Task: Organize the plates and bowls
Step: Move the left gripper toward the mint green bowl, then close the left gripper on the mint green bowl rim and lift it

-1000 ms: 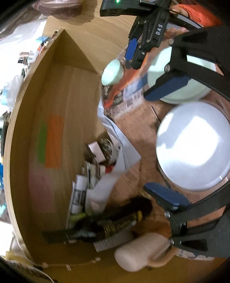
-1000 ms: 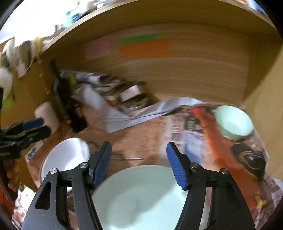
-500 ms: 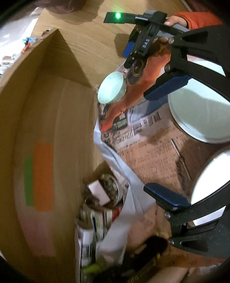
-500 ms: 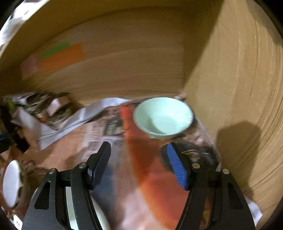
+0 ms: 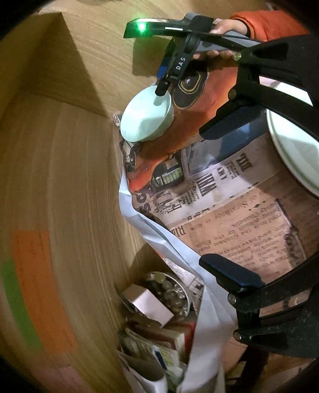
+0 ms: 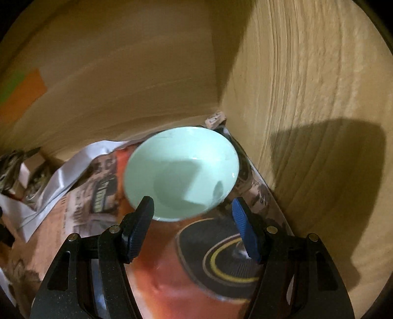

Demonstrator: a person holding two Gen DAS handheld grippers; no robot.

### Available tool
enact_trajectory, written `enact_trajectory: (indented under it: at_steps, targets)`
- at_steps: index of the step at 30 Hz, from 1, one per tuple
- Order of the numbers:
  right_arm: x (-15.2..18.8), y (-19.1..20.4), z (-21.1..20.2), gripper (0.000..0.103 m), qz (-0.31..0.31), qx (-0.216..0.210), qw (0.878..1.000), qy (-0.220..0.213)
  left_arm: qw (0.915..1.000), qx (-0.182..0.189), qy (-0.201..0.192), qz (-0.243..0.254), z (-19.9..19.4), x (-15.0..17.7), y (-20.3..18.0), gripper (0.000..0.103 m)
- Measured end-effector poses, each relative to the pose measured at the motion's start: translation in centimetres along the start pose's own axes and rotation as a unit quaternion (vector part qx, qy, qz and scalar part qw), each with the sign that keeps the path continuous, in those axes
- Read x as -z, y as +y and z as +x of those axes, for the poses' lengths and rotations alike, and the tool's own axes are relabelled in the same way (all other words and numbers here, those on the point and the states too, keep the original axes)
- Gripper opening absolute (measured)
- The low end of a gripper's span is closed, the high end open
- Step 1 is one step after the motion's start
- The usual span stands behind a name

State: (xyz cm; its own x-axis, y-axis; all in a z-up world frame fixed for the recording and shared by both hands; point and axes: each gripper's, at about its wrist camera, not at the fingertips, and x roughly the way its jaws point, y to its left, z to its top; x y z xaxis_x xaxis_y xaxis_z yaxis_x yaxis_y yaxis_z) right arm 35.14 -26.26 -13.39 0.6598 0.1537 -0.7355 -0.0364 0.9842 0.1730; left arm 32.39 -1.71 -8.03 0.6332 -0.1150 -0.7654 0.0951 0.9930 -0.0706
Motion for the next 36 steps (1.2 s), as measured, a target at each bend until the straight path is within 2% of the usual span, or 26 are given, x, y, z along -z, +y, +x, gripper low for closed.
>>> enact_trajectory:
  at_steps: [3,5,9,11,18,23,31,34,36]
  targets:
    - [-0.2,-1.0,1.3,0.060,0.017,-0.001,1.000,0.019,1.0000,0.006,0.002,0.000,1.0,-0.7,0.2,0.095]
    - [-0.3,-1.7,2.1,0.049,0.032,-0.011,0.999,0.032,1.0000,0.004,0.005,0.003,1.8,-1.1,0.1,0.095]
    - [-0.1,-2.8,2.8,0.042,0.040,-0.019,0.998,0.044,0.9997,0.002,0.022,0.011,3.5,-1.8,-0.3,0.095]
    - [-0.1,-3.0,3.2,0.034,0.030,-0.008,0.998,0.046,0.9996,0.006,0.025,0.012,4.0,-2.0,-0.4,0.095]
    - [-0.1,-2.3,3.1,0.029,-0.010,0.011,0.999,0.038,0.9991,0.001,0.029,0.030,5.4,-2.5,-1.4,0.095]
    - [0.0,-1.8,2.8,0.027,-0.026,-0.045,0.997,0.051,0.9985,0.003,0.035,0.043,6.3,-2.7,-2.0,0.095]
    - [2.0,1.0,1.0,0.026,-0.110,-0.111,0.985,0.073,0.9980,-0.008,0.051,0.036,8.4,-3.2,-1.8,0.095]
    - [2.7,2.2,0.6,0.026,-0.129,-0.133,0.979,0.079,0.9975,-0.012,0.060,0.036,9.3,-3.2,-1.8,0.087]
    - [2.8,2.9,1.0,0.026,-0.135,-0.139,0.978,0.082,0.9964,-0.010,0.073,0.042,10.0,-3.1,-1.8,0.074]
